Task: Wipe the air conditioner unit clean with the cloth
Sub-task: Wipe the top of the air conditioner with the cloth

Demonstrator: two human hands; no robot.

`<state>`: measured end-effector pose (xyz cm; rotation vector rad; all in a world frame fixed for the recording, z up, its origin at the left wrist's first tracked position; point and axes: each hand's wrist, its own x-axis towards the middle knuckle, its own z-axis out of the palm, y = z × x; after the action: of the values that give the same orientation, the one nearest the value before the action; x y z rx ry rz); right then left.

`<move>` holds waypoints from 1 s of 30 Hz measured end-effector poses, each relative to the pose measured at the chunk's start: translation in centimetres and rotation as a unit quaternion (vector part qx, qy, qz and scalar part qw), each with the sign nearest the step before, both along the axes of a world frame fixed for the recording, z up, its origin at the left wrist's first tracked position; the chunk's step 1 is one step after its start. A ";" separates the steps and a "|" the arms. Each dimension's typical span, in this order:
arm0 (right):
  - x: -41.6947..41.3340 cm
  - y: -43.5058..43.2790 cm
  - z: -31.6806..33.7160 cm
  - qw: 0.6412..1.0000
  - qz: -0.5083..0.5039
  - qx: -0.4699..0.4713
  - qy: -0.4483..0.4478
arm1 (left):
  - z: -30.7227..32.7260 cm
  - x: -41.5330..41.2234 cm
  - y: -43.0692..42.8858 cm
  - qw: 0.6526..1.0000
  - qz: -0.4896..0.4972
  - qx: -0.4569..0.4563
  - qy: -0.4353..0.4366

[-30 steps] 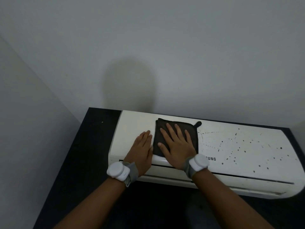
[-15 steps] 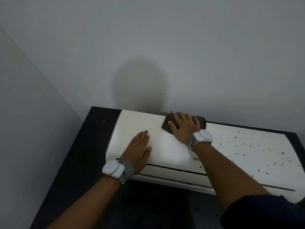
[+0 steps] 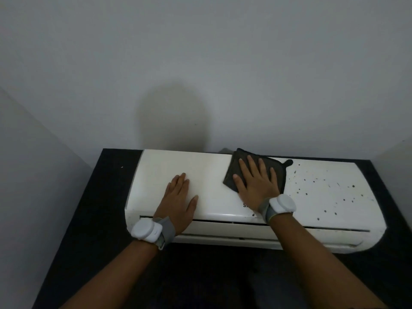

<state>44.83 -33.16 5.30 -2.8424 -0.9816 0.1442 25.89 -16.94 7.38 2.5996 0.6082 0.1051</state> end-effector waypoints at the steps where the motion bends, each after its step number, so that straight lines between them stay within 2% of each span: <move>1: -0.5 -0.4 0.2 1.000 0.000 -0.003 0.003 | 0.0 0.4 -0.4 1.000 -0.008 0.002 -0.003; 9: -5.7 -3.8 0.6 1.000 0.020 -0.007 -0.017 | -0.2 2.7 -2.9 0.997 -0.070 0.005 -0.016; 17: -5.8 -8.4 0.4 0.989 0.142 -0.026 -0.011 | -0.9 2.7 -3.0 0.996 -0.085 0.025 0.001; 26: -2.8 -2.7 0.9 0.998 0.050 -0.025 0.020 | -0.9 2.5 -3.2 0.995 -0.086 0.051 0.003; 30: -3.6 -0.3 1.1 0.997 0.067 -0.028 0.006 | -0.6 2.5 -3.2 0.996 -0.084 0.039 -0.014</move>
<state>41.20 -33.48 6.41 -2.8195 -1.1852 0.2049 28.35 -20.15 6.78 2.7078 0.3818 0.1132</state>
